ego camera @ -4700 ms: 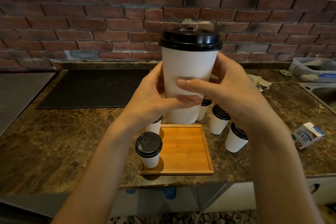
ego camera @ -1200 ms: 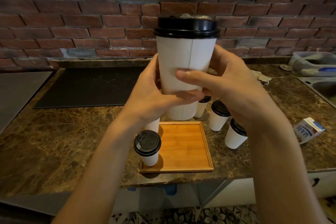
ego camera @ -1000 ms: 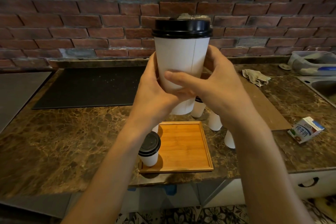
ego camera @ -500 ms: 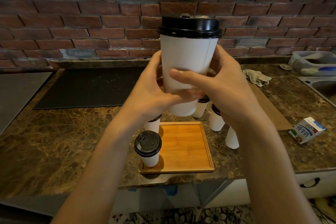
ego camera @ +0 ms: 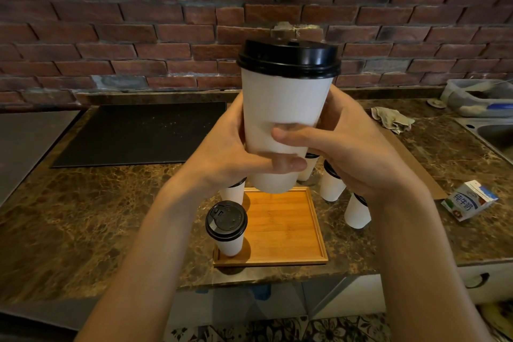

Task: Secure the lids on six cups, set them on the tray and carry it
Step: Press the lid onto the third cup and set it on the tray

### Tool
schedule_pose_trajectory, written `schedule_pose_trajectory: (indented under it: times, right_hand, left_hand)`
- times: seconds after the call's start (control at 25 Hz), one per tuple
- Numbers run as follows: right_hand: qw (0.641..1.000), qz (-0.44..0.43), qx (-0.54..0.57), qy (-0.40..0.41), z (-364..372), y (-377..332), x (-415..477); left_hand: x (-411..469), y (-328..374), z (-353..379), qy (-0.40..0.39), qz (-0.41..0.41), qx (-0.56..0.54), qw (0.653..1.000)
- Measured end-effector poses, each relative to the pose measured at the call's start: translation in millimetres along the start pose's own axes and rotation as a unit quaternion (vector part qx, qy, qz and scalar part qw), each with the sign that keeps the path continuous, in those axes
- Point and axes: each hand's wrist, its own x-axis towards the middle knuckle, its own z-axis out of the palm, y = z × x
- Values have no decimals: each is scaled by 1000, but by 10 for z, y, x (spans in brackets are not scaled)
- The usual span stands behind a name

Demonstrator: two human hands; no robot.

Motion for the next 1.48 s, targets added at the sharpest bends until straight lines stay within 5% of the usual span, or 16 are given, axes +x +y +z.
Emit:
schedule_pose_trajectory:
  times: [0.84, 1.16, 1.48]
  right_hand:
    - [983, 6, -103, 153, 280, -81, 10]
    - [986, -14, -65, 151, 233, -98, 18]
    - [997, -22, -34, 64, 86, -52, 18]
  left_hand:
    - [38, -30, 166, 141, 25, 28, 989]
    - [39, 44, 107, 112, 36, 47, 992]
    - [20, 68, 60, 43, 4, 19, 999]
